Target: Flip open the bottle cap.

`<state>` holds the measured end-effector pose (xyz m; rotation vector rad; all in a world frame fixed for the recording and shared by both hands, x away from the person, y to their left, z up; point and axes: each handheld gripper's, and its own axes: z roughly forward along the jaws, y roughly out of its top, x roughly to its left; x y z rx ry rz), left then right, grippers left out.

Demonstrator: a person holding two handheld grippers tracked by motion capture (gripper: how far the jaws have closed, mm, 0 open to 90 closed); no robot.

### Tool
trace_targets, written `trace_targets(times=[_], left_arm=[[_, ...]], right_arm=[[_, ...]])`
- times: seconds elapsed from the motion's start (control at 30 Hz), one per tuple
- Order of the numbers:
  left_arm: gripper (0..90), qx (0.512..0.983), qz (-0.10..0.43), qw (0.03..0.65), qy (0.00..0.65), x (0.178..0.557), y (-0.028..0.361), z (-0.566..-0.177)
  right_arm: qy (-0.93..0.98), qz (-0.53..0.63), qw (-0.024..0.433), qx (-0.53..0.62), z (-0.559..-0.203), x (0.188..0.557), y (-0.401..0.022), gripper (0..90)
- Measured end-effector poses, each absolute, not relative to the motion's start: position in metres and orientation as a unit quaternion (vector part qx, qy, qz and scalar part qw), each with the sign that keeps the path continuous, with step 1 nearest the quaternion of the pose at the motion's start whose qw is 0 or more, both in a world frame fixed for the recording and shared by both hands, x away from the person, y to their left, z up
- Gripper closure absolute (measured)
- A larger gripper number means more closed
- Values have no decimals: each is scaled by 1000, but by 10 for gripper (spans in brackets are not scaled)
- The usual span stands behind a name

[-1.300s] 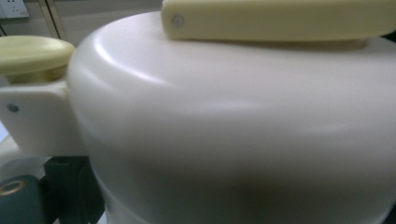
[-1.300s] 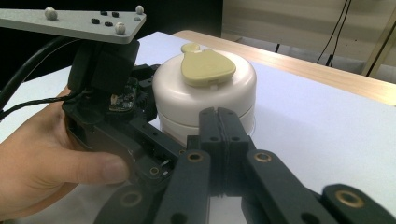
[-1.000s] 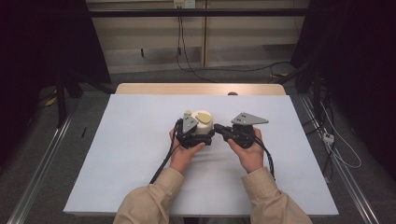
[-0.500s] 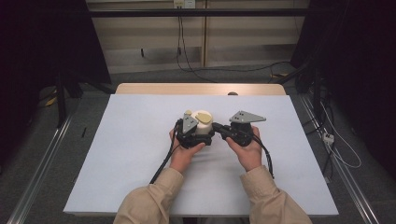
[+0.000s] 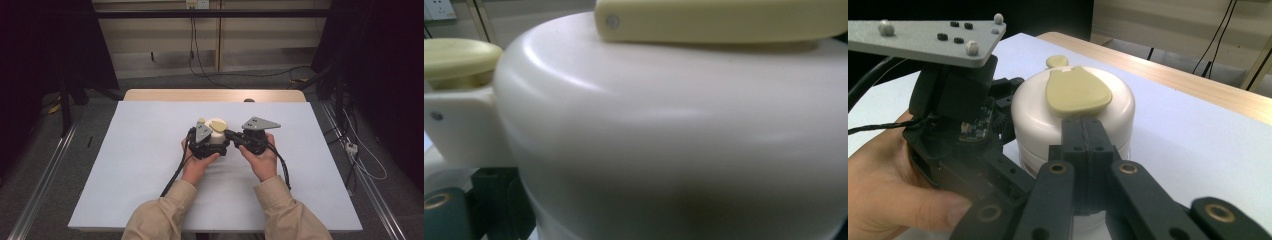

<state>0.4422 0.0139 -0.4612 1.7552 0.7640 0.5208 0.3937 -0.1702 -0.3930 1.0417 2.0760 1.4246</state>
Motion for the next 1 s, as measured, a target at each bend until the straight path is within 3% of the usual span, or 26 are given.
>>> trace_targets(times=[1.0], left_arm=[[50,740,220,547,324,442,13,-461]], right_arm=[[738,526,209,366,-387,398,-166,900]])
